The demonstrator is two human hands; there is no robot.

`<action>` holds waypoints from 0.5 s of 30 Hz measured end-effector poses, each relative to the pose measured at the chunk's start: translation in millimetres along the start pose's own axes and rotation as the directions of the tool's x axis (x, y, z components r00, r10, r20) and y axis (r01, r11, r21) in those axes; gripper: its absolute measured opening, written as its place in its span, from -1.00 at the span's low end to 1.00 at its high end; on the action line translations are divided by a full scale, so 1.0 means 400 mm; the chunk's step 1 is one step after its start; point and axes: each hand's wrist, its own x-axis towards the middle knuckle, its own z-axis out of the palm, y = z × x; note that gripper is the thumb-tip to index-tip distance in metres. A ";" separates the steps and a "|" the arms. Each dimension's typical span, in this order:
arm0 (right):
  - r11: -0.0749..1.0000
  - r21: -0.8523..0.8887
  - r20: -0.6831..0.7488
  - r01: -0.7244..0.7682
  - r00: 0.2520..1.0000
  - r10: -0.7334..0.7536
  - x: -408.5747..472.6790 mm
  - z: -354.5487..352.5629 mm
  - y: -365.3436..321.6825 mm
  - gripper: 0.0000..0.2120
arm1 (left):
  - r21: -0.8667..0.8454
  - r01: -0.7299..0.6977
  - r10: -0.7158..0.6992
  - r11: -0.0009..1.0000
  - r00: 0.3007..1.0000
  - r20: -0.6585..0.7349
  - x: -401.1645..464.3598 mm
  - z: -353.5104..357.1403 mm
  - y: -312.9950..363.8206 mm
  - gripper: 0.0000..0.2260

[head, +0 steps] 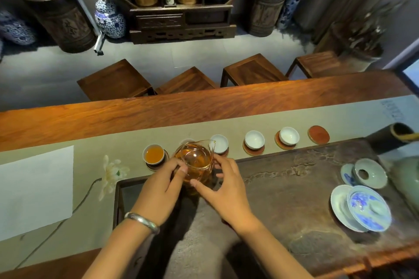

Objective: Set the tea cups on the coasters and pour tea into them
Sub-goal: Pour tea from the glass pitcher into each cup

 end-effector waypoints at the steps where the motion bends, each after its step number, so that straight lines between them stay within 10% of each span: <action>1: 1.000 -0.005 0.001 -0.003 1.000 0.003 0.002 -0.004 0.003 -0.30 | -0.006 -0.001 0.001 1.000 1.000 -0.002 0.002 0.003 0.001 -0.84; 15: 1.000 0.024 0.125 0.017 0.992 -0.020 0.069 -0.079 0.053 -0.37 | -0.011 0.076 -0.077 0.997 0.995 -0.056 0.046 0.082 0.033 -0.85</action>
